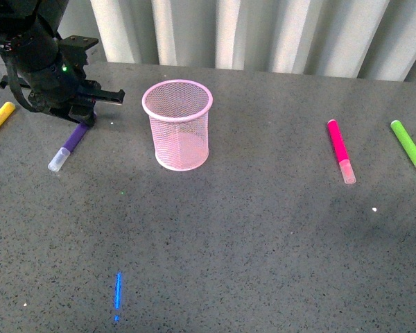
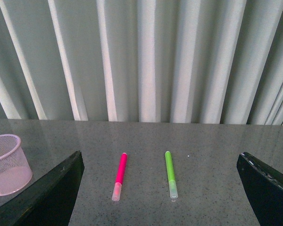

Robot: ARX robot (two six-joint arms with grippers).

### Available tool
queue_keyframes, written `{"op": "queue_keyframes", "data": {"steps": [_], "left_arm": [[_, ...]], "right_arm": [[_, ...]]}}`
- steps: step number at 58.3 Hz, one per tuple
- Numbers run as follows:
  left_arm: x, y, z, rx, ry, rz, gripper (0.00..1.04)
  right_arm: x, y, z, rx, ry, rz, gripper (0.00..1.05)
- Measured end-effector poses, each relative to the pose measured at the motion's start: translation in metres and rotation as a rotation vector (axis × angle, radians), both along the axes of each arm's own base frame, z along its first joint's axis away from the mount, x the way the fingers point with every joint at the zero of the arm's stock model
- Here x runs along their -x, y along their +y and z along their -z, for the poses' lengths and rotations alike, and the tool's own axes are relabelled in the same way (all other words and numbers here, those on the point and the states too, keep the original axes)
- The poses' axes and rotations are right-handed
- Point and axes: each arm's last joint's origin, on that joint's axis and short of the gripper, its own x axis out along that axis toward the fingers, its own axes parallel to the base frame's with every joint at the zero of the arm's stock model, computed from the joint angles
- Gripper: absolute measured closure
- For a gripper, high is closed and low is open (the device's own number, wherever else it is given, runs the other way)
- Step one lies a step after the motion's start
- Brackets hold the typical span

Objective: Insert purple and pink pens into pink cup

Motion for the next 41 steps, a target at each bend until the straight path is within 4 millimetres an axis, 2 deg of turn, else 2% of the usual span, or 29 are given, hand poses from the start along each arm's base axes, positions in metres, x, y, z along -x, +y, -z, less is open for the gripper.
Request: {"op": "queue_keyframes", "data": {"steps": [21,33,41], "left_arm": [[0.014,0.007,-0.001,0.016,-0.016,-0.007,0.93],[0.024,0.006,-0.005,0.042,-0.087,0.002,0.93],[0.028,0.005,-0.015,0.072,-0.162,0.012,0.93]], "right_arm": [[0.000,0.000,0.000,0.000,0.000,0.000,0.07],[0.000,0.000,0.000,0.000,0.000,0.000,0.07],[0.000,0.000,0.000,0.000,0.000,0.000,0.07]]}}
